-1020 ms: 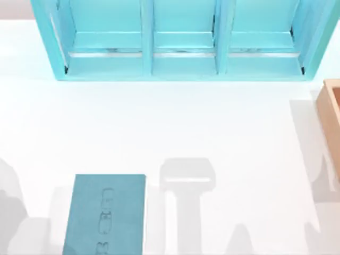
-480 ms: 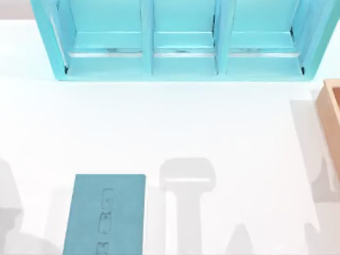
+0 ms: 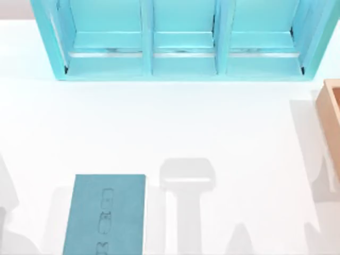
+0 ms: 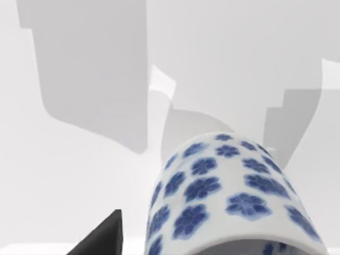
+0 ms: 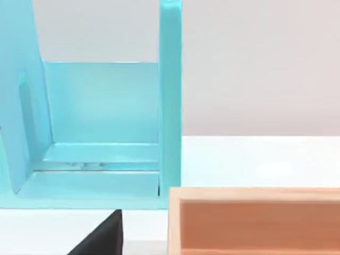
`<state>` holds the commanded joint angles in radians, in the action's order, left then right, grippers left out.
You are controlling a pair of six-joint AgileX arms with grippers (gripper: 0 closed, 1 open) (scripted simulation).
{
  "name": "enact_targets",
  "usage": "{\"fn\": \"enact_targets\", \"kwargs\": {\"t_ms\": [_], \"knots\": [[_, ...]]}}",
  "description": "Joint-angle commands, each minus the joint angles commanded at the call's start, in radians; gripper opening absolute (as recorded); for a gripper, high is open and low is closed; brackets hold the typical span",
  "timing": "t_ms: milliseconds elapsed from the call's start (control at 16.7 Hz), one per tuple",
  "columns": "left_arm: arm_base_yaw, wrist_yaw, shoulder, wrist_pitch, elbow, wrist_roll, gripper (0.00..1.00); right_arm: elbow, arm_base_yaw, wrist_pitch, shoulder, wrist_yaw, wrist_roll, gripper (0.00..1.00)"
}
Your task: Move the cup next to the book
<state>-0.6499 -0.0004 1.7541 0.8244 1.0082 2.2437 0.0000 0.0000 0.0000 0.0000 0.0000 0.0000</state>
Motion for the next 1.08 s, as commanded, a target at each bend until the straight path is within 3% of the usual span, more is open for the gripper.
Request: {"fn": "enact_targets", "kwargs": {"t_ms": [60, 840, 1080], "knots": [[0.0, 0.0, 0.0, 0.0, 0.0, 0.0, 1.0, 0.0, 0.0, 0.0, 0.0, 0.0, 0.0, 1.0], [0.0, 0.0, 0.0, 0.0, 0.0, 0.0, 0.02, 0.0, 0.0, 0.0, 0.0, 0.0, 0.0, 1.0], [0.0, 0.0, 0.0, 0.0, 0.0, 0.0, 0.0, 0.0, 0.0, 0.0, 0.0, 0.0, 0.0, 1.0]]}}
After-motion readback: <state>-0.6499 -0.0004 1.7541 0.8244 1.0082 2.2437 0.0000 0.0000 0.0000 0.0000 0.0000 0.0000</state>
